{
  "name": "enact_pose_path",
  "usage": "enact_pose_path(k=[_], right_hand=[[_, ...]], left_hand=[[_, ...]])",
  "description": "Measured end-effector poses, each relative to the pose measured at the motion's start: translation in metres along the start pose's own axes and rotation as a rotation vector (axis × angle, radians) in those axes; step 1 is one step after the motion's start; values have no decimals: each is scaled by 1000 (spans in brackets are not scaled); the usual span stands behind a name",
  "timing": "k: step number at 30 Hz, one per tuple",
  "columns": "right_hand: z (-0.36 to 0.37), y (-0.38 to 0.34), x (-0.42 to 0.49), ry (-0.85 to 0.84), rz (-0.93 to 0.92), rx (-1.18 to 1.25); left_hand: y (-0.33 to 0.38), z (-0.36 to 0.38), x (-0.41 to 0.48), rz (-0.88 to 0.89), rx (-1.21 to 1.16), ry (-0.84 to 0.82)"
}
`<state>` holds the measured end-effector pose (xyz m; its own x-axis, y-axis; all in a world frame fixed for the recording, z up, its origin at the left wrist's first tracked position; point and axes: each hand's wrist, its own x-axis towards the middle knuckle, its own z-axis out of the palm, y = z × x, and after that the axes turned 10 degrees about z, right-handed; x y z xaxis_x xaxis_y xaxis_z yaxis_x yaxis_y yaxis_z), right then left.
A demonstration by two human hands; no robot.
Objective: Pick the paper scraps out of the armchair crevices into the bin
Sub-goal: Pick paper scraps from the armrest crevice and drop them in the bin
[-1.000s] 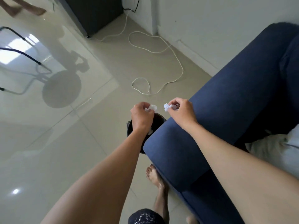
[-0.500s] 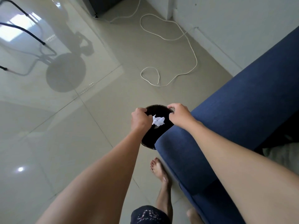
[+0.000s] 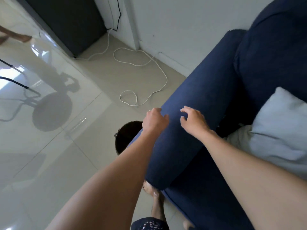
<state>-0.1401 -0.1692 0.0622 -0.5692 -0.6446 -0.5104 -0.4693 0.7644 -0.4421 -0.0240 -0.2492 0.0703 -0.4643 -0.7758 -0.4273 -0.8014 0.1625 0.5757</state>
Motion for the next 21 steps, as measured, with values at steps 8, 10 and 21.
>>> enact_pose_path(k=[8,10,21], right_hand=[[-86,120,-43,110,59,-30],[-96,146,-49,96,71,-22],[-61,235,-21,-15,173,137]], left_hand=[[116,75,-54,209,287,-125],[131,95,-63,215,300,-155],[132,199,-42,178,313,-389]])
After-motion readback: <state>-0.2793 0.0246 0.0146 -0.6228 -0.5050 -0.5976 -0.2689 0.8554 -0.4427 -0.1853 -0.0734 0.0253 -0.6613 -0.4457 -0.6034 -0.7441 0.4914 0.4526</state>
